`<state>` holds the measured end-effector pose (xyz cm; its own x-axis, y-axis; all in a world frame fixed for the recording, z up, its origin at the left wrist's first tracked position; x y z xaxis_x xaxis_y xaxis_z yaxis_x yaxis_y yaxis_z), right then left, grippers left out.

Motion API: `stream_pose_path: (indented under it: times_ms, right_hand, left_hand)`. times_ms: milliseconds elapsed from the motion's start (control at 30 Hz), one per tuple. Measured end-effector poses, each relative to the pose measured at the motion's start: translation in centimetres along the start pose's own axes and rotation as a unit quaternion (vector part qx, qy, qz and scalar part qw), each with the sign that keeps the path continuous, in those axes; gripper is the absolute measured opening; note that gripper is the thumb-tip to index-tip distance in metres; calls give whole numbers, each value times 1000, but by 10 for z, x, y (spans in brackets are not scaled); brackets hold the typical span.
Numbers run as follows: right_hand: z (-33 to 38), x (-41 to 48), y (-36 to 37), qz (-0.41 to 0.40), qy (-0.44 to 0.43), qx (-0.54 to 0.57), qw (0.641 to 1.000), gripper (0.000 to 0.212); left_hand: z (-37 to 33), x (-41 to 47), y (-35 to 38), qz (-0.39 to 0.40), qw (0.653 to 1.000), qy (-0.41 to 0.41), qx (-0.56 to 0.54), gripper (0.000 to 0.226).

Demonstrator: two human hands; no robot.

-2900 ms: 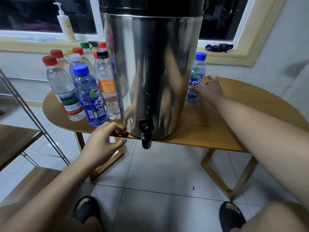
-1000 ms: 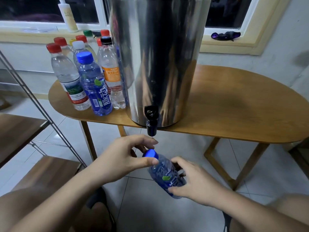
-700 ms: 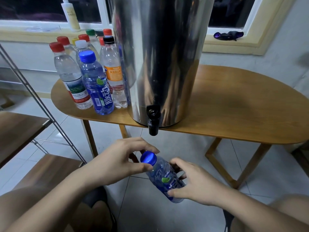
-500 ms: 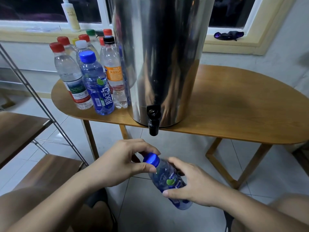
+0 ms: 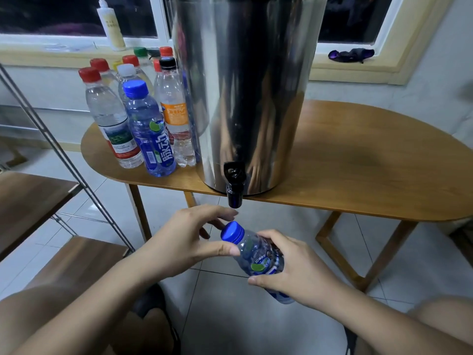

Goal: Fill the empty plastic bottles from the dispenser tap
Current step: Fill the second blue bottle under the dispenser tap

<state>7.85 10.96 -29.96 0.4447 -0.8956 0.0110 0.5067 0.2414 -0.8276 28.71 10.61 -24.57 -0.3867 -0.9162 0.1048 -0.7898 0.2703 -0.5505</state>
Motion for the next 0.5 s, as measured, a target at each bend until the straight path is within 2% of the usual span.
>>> stream_pose_path:
  times_ms: [67,167,500]
  right_hand:
    - [-2,0,1,5,4,-4,1000,76]
    - [-3,0,3,10,6,-6,1000,75]
    - [-9,11,13,3,26,-33,999,83]
  left_hand:
    - [-4,-1,2,27,999,20,-7,58]
    - [-4,1,2,29,999,42,14,41]
    - [13,11,-27,-71,997,4,33,26]
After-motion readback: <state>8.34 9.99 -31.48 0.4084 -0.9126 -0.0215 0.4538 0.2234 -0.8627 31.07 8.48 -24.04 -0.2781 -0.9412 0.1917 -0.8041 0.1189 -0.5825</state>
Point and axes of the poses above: each hand's wrist, its own x-axis towards the middle knuckle, its own y-axis out of the palm, z = x × y, the point moved 9 cm from there along x, towards the middle knuckle, and after that the axes turned 12 degrees about -x, right-handed, at the moved point
